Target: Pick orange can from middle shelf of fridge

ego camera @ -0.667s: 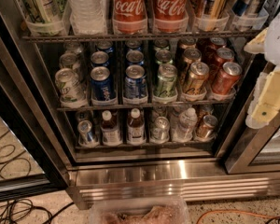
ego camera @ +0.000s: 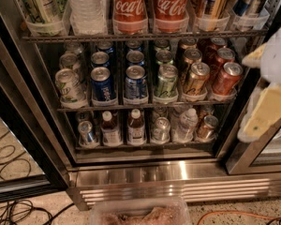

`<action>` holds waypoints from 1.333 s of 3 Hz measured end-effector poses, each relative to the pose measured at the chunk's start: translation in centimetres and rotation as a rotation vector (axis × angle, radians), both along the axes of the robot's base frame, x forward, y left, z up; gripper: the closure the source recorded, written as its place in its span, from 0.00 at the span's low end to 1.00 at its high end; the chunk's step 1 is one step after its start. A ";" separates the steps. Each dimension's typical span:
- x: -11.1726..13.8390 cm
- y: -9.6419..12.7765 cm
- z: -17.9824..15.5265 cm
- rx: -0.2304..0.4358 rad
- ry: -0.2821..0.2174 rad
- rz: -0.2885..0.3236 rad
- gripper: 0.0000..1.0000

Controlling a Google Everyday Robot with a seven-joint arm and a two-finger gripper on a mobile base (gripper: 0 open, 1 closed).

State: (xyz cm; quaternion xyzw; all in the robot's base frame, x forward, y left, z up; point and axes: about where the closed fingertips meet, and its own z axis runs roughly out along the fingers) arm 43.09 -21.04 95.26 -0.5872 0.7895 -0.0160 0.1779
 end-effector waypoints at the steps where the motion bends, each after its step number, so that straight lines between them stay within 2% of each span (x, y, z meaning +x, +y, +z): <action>1: -1.8 1.1 -5.0 0.100 0.000 -0.062 0.00; 2: -2.5 2.4 -9.2 0.201 -0.023 -0.108 0.00; 4: -0.9 3.3 -12.8 0.420 -0.083 -0.254 0.00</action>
Offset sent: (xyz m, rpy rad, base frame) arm -0.0201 0.0388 -0.1372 0.3403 -0.1037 -0.1753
